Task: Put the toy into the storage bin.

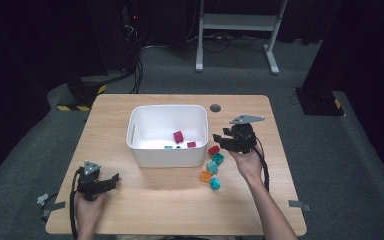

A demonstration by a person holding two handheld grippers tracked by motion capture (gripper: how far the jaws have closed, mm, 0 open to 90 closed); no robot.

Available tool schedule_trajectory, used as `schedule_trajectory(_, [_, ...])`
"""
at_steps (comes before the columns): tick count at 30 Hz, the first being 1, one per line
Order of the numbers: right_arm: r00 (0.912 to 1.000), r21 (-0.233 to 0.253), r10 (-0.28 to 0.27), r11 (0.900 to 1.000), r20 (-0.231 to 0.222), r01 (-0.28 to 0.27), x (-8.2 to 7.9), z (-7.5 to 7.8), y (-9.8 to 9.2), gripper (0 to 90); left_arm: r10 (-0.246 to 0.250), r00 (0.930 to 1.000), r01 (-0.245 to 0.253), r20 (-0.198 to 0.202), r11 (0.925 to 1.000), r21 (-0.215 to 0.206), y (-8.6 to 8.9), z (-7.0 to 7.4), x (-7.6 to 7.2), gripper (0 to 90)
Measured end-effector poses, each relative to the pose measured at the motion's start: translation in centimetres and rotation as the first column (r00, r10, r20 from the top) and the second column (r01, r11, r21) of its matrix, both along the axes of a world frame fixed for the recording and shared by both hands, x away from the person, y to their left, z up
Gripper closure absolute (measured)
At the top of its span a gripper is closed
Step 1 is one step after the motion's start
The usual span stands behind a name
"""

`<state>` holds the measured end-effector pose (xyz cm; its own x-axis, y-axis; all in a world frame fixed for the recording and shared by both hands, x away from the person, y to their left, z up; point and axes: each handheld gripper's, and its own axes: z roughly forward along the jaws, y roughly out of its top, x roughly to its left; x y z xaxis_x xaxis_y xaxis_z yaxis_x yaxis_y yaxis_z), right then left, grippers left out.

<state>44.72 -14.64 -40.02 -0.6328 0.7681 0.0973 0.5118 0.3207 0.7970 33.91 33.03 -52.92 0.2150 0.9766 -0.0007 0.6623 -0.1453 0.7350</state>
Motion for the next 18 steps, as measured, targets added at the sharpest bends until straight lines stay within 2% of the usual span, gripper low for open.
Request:
schedule_trajectory(11, [0.9979,-0.012,-0.041,0.999,-0.05,0.04,-0.6,-4.1,-1.4,49.2,0.0,1.0,0.0,0.0,1.0,0.0,0.0,0.0,0.0,17.9])
schedule_trajectory(18, [0.9958,-0.031,-0.046,0.999,-0.079,0.044,-0.5,-6.3,-1.5,49.2,0.001,1.0,-0.001,0.0,1.0,0.0,0.0,0.0,0.0,17.9])
